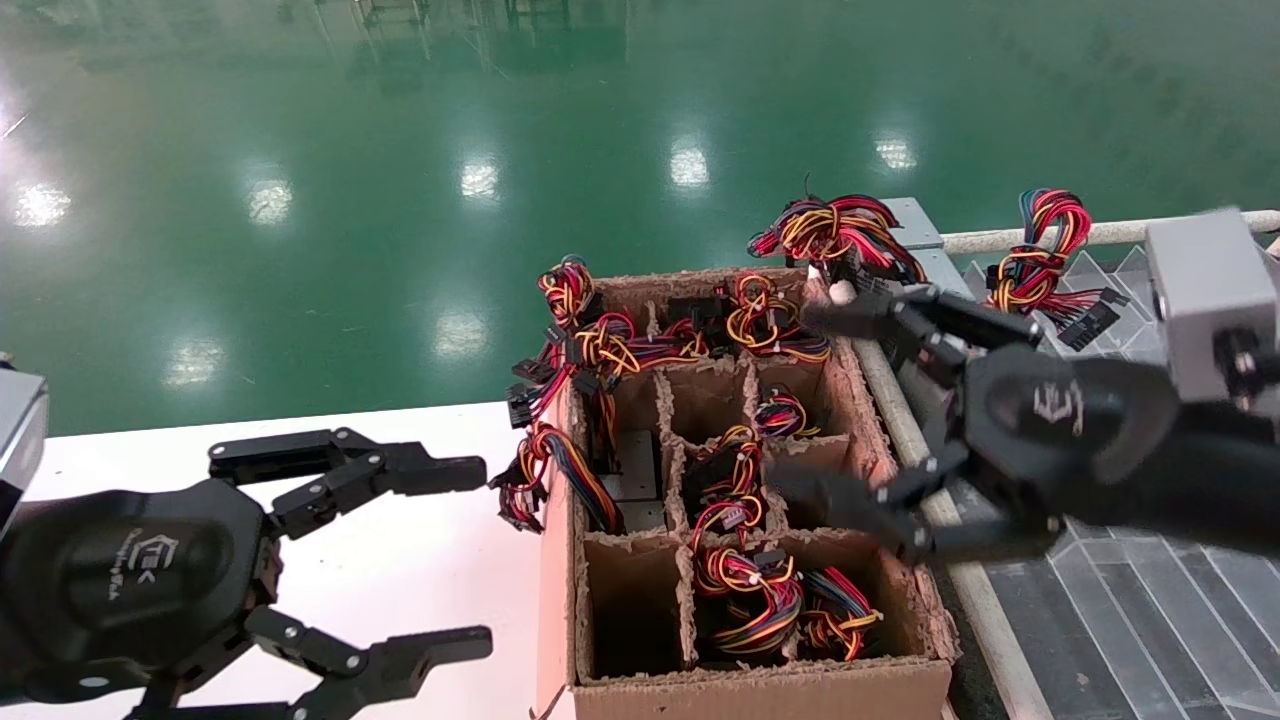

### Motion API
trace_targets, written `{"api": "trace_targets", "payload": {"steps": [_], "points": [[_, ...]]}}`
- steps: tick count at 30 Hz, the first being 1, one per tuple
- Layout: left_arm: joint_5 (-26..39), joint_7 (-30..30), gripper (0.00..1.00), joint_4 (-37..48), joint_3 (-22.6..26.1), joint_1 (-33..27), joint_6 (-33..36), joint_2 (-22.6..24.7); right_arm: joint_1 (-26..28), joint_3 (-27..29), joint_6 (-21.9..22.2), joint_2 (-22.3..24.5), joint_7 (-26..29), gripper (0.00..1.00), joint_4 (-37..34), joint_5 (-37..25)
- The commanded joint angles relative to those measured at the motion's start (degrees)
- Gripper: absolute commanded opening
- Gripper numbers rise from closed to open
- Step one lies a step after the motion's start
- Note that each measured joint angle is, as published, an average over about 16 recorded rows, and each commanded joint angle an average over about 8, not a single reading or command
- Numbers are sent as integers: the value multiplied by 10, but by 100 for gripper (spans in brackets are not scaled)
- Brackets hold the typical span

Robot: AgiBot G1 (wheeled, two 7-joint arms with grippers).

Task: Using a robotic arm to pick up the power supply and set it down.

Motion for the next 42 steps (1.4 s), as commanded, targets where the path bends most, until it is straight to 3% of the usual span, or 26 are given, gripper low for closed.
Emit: {"api": "trace_targets", "payload": {"steps": [1,15,42], "points": [[0,0,100,0,0,0,0,0,-14,6,-4,1,4,100,17,4],[0,0,100,0,0,0,0,0,-92,40,-25,10,30,100,111,30],[0,0,100,0,0,0,0,0,-85,37,-23,10,28,100,102,28]]}}
